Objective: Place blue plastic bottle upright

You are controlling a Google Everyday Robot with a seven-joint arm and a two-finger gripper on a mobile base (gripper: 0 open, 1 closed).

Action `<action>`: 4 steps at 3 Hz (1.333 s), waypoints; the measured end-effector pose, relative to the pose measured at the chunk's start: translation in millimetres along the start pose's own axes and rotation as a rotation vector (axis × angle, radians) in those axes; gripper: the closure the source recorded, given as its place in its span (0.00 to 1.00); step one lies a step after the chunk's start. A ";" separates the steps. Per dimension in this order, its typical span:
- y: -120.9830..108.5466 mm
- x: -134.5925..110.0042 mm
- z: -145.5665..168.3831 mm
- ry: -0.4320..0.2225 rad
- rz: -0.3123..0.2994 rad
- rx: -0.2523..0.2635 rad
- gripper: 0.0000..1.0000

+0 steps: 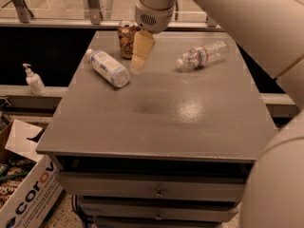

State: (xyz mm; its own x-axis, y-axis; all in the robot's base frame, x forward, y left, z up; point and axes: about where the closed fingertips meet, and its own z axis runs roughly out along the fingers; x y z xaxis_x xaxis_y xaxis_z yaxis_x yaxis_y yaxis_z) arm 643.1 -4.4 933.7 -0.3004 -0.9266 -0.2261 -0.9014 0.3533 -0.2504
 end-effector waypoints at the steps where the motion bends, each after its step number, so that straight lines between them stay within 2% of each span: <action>1: -4.1 -24.9 17.8 0.017 0.056 0.010 0.00; 3: 0.2 -48.9 36.1 -0.066 0.255 0.056 0.00; 4: 0.9 -64.8 45.5 -0.103 0.304 0.057 0.00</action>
Offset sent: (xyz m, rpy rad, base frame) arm 0.0262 0.0538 -0.0261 0.1406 -0.0726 -0.2668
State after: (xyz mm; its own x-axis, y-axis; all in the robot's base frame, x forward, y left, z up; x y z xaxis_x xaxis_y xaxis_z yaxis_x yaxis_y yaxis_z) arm 675.9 61.9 905.3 -0.5172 -0.7611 -0.3915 -0.7554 0.6210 -0.2091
